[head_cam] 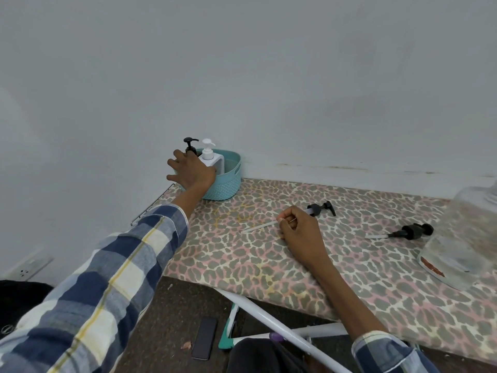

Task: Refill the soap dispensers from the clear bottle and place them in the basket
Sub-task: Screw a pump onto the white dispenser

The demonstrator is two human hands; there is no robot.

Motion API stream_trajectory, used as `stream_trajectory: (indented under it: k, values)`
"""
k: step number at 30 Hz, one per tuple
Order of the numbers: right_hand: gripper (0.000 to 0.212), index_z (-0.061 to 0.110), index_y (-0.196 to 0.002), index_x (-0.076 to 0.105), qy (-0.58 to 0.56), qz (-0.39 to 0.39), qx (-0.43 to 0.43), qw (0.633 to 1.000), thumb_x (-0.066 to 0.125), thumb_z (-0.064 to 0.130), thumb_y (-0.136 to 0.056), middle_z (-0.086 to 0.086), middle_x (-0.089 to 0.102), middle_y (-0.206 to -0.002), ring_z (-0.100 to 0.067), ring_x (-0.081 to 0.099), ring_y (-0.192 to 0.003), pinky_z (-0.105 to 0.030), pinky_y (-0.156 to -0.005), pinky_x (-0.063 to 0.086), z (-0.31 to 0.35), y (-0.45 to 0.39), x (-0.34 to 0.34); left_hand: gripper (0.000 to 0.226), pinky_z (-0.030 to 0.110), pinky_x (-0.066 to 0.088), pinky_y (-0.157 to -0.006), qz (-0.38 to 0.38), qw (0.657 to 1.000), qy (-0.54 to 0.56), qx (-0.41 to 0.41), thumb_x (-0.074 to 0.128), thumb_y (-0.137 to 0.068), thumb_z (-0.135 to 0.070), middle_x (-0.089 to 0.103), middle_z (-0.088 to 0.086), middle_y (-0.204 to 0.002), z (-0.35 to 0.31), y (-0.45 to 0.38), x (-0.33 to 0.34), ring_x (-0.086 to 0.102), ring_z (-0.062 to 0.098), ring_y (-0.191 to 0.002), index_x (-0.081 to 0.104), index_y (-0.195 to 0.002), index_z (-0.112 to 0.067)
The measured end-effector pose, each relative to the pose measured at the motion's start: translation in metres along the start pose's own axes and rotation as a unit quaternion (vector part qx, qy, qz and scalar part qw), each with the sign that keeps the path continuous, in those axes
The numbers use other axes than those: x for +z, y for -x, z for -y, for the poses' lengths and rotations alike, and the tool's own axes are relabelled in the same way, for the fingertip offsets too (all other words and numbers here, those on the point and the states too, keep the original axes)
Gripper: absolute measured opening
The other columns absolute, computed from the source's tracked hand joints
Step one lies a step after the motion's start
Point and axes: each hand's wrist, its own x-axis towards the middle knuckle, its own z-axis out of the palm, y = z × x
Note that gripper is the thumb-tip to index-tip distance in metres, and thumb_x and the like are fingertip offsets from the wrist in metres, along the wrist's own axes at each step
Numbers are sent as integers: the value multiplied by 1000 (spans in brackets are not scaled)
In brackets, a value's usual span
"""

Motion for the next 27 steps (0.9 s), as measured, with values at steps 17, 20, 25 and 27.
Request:
stream_trajectory:
  k: [17, 20, 25, 27]
  values:
    - [13, 21, -91, 69, 12, 3, -17, 1000, 64, 15, -102, 1, 71, -82, -22, 70, -76, -48, -74, 63, -4, 0, 0, 87, 56, 40, -106, -12, 990, 133, -44, 89, -77, -44, 34, 17, -146, -3, 14, -7, 36, 36, -138, 35, -137, -10]
    - [12, 20, -90, 69, 25, 10, -22, 999, 66, 15, -100, 2, 71, -81, -19, 67, -73, -39, -71, 61, 0, 2, -1, 72, 57, 40, -105, -63, 983, 171, -20, 81, -84, -45, 37, 15, -144, 2, 31, -10, 37, 36, -136, 39, -131, -11]
    - [9, 18, -91, 70, 58, 36, -15, 998, 65, 15, -98, 5, 71, -82, -11, 66, -74, -30, -72, 55, 11, 6, -7, 53, 56, 41, -104, -135, 963, 222, 73, 75, -89, -29, 44, 14, -143, -7, 96, -21, 40, 36, -140, 47, -130, -11]
    - [9, 17, -93, 69, 74, 65, -22, 995, 63, 12, -98, 5, 69, -85, -8, 63, -75, -28, -71, 51, 17, 9, -13, 51, 57, 41, -100, -121, 958, 234, 113, 73, -88, -22, 44, 15, -143, -15, 126, -29, 40, 37, -139, 47, -130, -10]
